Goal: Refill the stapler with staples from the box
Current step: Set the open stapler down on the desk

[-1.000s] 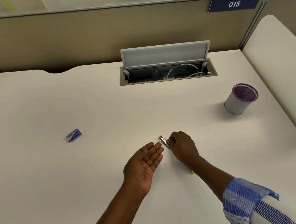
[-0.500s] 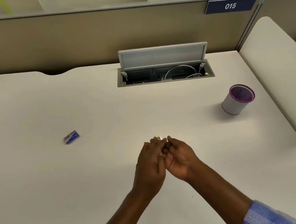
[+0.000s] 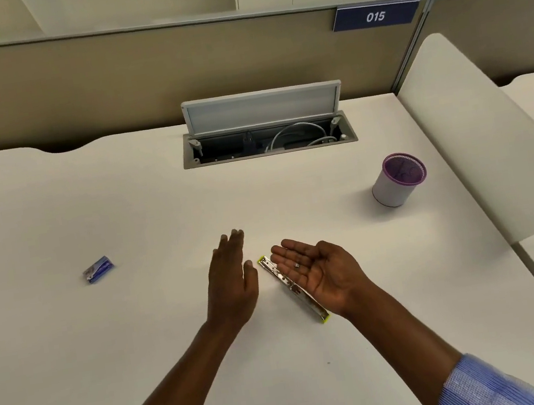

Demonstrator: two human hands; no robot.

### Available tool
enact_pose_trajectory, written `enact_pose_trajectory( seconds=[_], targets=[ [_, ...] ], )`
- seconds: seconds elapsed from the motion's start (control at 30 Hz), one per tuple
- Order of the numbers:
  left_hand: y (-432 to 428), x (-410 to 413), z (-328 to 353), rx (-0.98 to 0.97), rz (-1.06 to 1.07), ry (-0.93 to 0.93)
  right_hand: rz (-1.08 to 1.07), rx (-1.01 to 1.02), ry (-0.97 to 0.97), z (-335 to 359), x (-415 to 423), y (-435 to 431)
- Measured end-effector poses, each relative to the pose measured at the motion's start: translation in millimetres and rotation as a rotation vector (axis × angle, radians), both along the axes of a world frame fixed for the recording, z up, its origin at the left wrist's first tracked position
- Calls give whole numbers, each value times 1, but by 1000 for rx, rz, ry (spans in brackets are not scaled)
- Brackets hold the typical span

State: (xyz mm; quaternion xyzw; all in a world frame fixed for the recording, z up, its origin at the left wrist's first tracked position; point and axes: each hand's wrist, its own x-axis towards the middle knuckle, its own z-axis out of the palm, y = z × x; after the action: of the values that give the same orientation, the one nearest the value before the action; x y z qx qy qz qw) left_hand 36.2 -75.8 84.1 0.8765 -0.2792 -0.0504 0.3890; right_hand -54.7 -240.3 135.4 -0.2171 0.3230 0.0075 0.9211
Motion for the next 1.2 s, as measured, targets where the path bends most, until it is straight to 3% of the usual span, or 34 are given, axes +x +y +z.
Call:
enact_pose_trajectory(
  seconds=[0.17, 0.33, 0.53, 0.8, 1.2],
  targets=[
    [-16, 22, -28, 284, -64, -45, -116, -22, -21, 5, -6, -32],
    [-14, 27, -55, 419, -83, -94, -258, -57, -48, 14, -10, -71],
    [-14, 31, -68, 433, -79, -147, -483, -129, -85, 34, -14, -137],
    [-16, 31, -68, 380, -81, -164, -778, -300, 1, 39, 2, -218],
    [-14, 34, -77, 368, -74, -171, -682, -794, 194, 15, 19, -236]
  ],
)
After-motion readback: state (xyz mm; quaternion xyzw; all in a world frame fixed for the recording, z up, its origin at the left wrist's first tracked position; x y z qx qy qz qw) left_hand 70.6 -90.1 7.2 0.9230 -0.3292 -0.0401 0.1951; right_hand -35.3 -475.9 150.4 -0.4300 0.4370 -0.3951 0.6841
